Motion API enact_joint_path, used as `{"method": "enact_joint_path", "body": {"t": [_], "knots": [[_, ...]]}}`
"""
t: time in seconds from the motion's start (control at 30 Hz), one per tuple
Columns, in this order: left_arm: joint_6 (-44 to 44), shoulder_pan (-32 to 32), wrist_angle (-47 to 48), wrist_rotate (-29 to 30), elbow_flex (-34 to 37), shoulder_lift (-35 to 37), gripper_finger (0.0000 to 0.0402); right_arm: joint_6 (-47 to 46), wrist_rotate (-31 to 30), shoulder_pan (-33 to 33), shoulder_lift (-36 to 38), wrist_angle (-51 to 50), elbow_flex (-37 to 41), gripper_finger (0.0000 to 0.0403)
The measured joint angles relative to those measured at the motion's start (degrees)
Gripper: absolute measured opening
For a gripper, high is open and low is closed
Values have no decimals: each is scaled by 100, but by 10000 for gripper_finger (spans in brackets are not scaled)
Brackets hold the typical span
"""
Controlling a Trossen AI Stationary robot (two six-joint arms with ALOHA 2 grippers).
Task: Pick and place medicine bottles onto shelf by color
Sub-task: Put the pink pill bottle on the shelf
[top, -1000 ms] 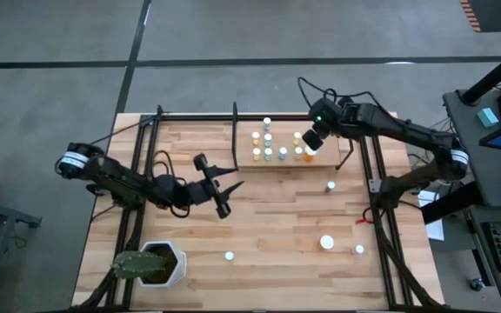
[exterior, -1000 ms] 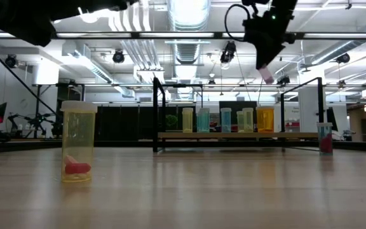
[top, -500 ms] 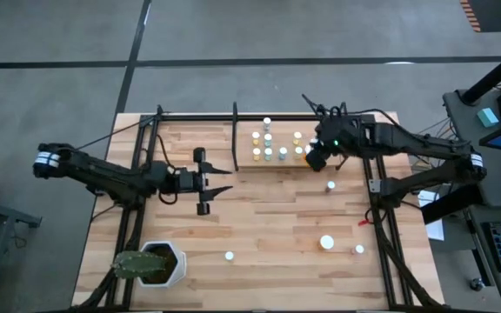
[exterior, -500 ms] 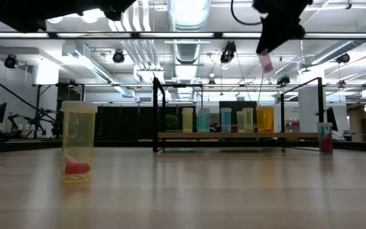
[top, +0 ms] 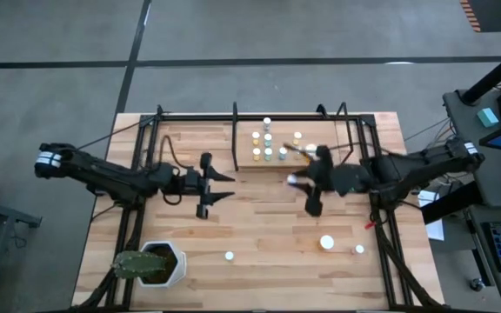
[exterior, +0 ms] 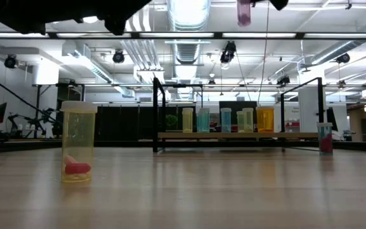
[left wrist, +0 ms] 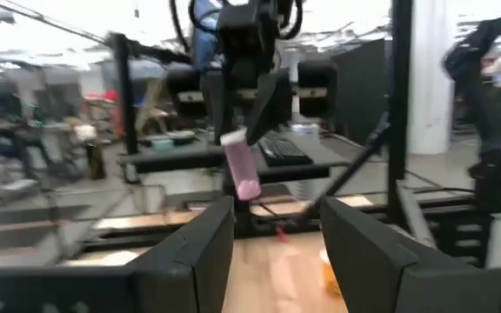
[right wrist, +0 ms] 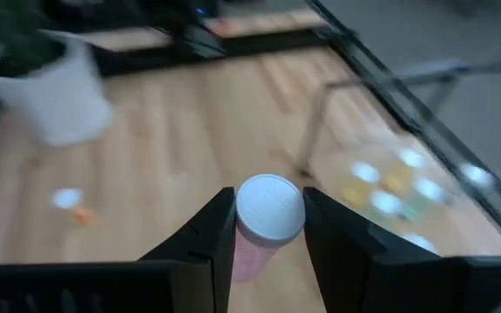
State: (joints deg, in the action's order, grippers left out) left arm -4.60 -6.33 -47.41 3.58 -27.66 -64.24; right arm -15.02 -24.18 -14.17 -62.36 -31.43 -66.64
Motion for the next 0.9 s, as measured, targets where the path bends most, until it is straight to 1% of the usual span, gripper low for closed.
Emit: {"method": "enact_joint_path", "body": {"t": [0.13, 0.27, 0.4, 0.47, 0.5, 0.57, 0.6, 0.67, 0.8, 0.83, 0.9], "knots": [[144, -4, -590, -188, -46, -685, 158, 298, 17, -317, 61, 1216, 625, 112], [385, -4, -1211, -365, -283, -1512, 158, 740, 8, -514, 73, 2374, 1354, 112], [435, -4, -1539, -470, -715, -2332, 164, 971, 1, -635, 86, 3212, 1849, 111], [433, -4, -1537, -475, -982, -2678, 177, 1083, -9, -678, 93, 3371, 2027, 111], [427, -4, -1527, -474, -1124, -2849, 184, 1060, -53, -694, 89, 3324, 2072, 111], [423, 11, -1495, -456, -1265, -3080, 199, 650, -344, -737, 126, 2706, 2103, 112], [426, 25, -1470, -456, -1300, -3158, 206, 356, -550, -765, 185, 2296, 2105, 112], [426, 60, -1497, -445, -1335, -3242, 216, -336, -1150, -840, 291, 1572, 2110, 112], [424, 147, -1530, -149, -1377, -3276, 223, -1319, -2000, -966, 347, 990, 2206, 112], [421, 166, -1512, -144, -1377, -3280, 223, -1693, -2141, -968, 342, 707, 2206, 112], [381, 180, -1507, -136, -1377, -3270, 224, -2751, -2519, -916, 322, 14, 2211, 112]]}}
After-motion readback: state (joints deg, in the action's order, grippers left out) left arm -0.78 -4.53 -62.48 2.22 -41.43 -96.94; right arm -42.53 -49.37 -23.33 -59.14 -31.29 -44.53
